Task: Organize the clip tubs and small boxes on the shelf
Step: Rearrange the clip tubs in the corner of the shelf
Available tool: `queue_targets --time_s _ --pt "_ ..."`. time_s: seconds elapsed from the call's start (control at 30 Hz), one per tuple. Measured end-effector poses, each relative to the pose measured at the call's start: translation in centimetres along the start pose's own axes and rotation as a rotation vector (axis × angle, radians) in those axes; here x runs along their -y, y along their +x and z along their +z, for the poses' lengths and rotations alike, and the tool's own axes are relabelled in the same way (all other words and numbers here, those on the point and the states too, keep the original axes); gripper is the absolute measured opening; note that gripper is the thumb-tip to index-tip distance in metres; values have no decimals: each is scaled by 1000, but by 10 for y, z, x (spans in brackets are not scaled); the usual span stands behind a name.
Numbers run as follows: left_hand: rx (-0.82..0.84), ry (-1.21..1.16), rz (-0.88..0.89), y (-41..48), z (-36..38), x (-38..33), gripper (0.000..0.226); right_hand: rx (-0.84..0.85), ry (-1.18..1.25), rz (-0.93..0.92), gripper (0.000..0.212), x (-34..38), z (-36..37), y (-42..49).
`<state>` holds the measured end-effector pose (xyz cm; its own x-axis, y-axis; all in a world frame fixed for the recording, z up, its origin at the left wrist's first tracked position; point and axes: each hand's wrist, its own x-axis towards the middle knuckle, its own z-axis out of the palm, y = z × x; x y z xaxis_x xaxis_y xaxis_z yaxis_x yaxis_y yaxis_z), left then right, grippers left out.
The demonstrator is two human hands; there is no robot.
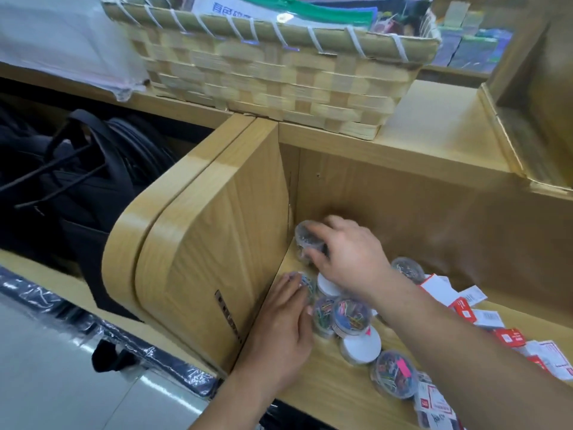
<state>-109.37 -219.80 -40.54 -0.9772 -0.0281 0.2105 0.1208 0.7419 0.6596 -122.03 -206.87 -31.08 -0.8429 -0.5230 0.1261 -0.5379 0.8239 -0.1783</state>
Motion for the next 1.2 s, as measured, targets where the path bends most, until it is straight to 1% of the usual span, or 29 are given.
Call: queue_targets --time_s 0.07,0.13,0.2,0.23,0.33,0.43,0.5,0.63,0.73,0.8,0.83,0.93,1.0,1.07,1.2 --pt "-15 16 -13 -5 -2 0 52 33 -56 12 54 3 7 12" --pt "-26 70 -38 -9 -5 0 53 28 -42 10 51 5 12 15" --pt "-17 138 -71 -15 -7 -3 55 -20 73 14 41 6 11 14" --pt "-1 165 -91 -17 -8 -5 59 -74 154 27 38 4 7 11" --pt "68 222 -143 -16 -8 -12 68 -255 362 85 41 -7 -13 -8" --pt "90 241 -144 -1 -3 -13 66 -320 560 103 42 -15 -29 -31" --pt "82 200 -136 12 1 -13 64 -359 628 107 42 -20 -30 -42" --pt "89 192 -144 25 -3 -13 63 -375 631 139 43 -34 -28 -57" --pt "42 231 -51 33 -14 -17 70 -393 635 145 42 -41 -30 -65" --pt "16 172 7 46 -11 -21 58 -401 642 140 41 -42 -30 -68" --pt "32 117 10 53 -8 -25 54 -404 644 136 41 -43 -29 -68" --pt "163 -2 -79 64 2 -34 54 -410 652 117 41 -46 -28 -73" --pt "227 11 -157 63 4 -33 56 -409 660 113 41 -49 -28 -78" --pt "239 46 -187 60 4 -31 62 -408 679 106 40 -52 -28 -82" --pt "238 9 -227 62 0 -33 67 -409 690 107 39 -53 -26 -85"
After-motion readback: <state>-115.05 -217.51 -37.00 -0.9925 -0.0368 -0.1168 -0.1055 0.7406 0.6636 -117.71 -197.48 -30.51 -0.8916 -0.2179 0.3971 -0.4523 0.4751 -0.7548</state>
